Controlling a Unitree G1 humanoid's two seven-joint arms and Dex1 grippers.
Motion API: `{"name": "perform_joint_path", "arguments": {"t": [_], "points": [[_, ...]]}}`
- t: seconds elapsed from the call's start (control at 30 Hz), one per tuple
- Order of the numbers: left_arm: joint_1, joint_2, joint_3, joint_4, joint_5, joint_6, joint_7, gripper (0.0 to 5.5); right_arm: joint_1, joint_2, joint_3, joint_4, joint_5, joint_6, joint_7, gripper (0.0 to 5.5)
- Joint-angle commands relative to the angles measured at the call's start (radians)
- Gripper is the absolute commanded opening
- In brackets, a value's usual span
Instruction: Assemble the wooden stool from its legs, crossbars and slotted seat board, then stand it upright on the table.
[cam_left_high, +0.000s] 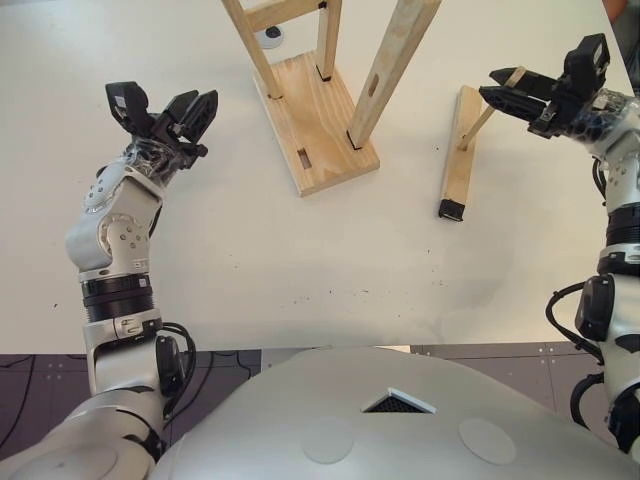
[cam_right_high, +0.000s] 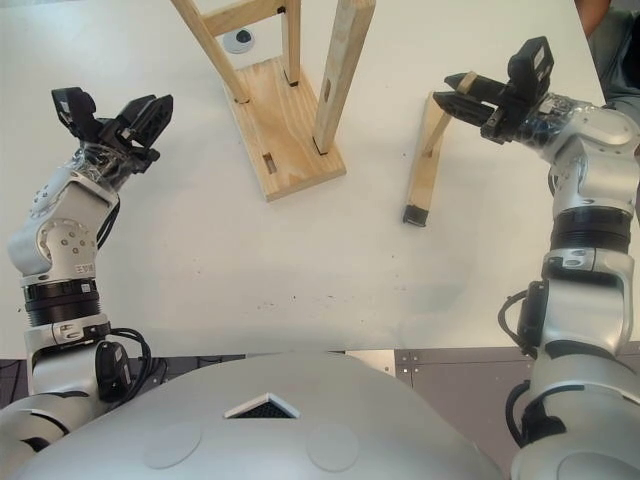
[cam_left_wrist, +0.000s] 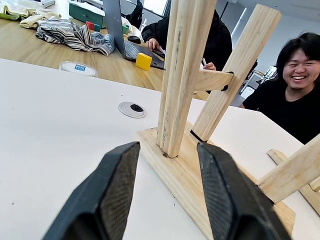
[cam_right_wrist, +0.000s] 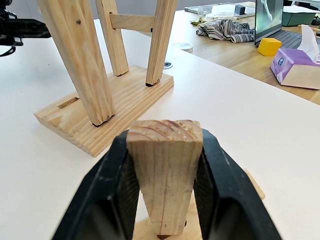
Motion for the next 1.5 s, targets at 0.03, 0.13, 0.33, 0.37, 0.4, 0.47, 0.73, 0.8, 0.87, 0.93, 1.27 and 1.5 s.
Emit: {"name": "perform_joint_path", "arguments": {"t": [0.03,0.13,0.33,0.37,0.4,0.47,0.73,0.8,0.87,0.93,1.27,1.5], "points": [[-0.003,-0.002,0.007,0.004,0.017,0.005,-0.006,2.07,-0.014,-0.010,-0.002,0.050,-0.027,-0.040,0.003,1.29],[0.001,-0.007,0.005,0.003,0.020,0.006,-0.007,2.07,-0.009,0.002,0.005,0.074,-0.037,-0.068,0.002,1.29],[-0.010,-0.003,0.012,0.021,0.017,0.009,-0.014,2.07,0.033,0.015,0.005,0.126,-0.023,-0.075,0.040,1.29],[-0.009,-0.003,0.013,0.021,0.017,0.009,-0.014,2.07,0.040,0.017,0.006,0.129,-0.021,-0.074,0.046,1.29],[-0.008,-0.005,0.014,0.023,0.016,0.008,-0.014,2.07,0.050,0.020,0.010,0.123,-0.017,-0.067,0.055,1.29],[-0.006,-0.013,0.019,0.024,0.007,0.011,-0.011,2.07,0.075,0.027,0.020,0.095,-0.010,-0.050,0.078,1.29],[-0.026,-0.022,0.032,0.061,0.008,0.012,-0.027,2.07,0.184,0.067,0.081,-0.023,0.009,0.026,0.111,1.29],[-0.022,-0.022,0.033,0.059,0.009,0.012,-0.031,2.07,0.219,0.085,0.097,-0.077,0.016,0.035,0.104,1.29],[-0.018,-0.024,0.034,0.058,0.010,0.014,-0.033,2.07,0.229,0.088,0.106,-0.100,0.015,0.029,0.097,1.29],[-0.017,-0.026,0.036,0.057,0.011,0.015,-0.034,2.07,0.221,0.080,0.109,-0.101,0.015,0.023,0.092,1.29],[-0.025,-0.027,0.042,0.068,0.014,0.012,-0.039,2.07,0.180,0.069,0.090,-0.013,0.032,-0.166,0.174,1.29],[-0.035,-0.022,0.046,0.076,0.014,0.014,-0.042,2.07,0.141,0.073,0.081,0.079,0.042,-0.308,0.266,1.29]]}}
